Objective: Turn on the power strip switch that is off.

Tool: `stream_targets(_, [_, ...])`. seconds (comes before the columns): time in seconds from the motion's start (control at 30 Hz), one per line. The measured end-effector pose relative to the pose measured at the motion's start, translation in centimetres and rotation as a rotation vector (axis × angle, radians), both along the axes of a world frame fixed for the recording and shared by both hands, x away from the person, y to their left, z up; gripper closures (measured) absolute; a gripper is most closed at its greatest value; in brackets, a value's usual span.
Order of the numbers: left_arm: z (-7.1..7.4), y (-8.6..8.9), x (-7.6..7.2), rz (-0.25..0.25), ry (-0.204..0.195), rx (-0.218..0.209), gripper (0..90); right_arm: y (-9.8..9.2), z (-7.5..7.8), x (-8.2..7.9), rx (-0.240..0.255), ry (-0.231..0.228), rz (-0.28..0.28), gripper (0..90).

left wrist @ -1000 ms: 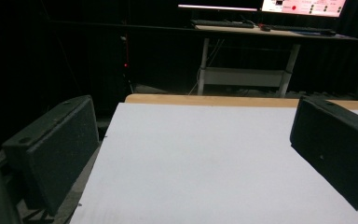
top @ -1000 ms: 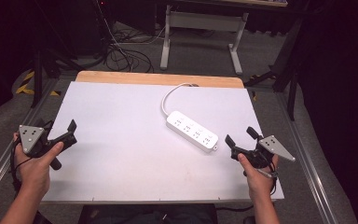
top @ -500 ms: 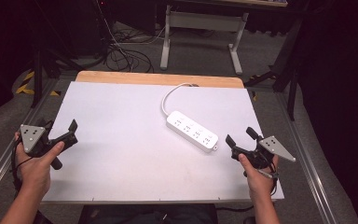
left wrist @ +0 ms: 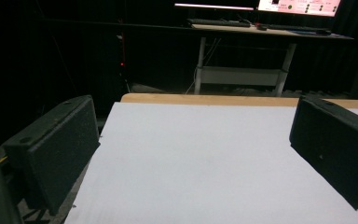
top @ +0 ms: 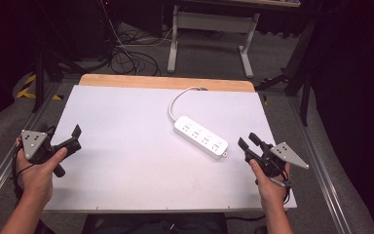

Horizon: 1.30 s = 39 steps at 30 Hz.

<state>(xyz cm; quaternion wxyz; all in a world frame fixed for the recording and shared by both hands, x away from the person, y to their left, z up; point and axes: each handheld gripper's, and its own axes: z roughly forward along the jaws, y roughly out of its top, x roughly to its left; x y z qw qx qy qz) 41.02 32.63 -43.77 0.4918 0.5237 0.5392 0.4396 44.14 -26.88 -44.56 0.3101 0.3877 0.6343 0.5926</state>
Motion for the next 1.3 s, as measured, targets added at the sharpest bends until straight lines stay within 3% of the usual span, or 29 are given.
stream_targets(0.03, [0.0,0.0,0.0,0.001,0.001,0.000,1.8,0.0,0.0,-0.1,-0.002,-0.003,0.016,66.4])
stream_targets(0.23, [0.0,0.0,0.0,-0.001,-0.002,0.000,1.9,0.1,0.1,-0.1,-0.016,-0.001,0.052,90.0])
stream_targets(0.43, [0.0,0.0,0.0,-0.002,0.004,0.001,2.1,-0.1,0.8,0.0,-0.027,0.026,0.046,90.0])
stream_targets(0.53, [0.0,0.0,0.0,-0.002,0.001,0.001,2.1,0.1,1.5,0.3,-0.012,0.056,0.052,90.0])
stream_targets(0.63, [-0.1,0.0,0.1,-0.004,0.004,0.006,2.2,0.5,2.5,0.9,-0.009,0.114,0.076,90.0])
stream_targets(0.93, [-0.1,0.0,0.1,-0.005,0.006,0.009,2.1,3.1,4.0,3.8,-0.111,0.224,0.140,90.0])
stream_targets(1.3, [-0.1,0.1,-0.1,-0.005,0.006,0.010,2.2,6.1,3.9,7.1,-0.209,0.345,0.185,90.0])
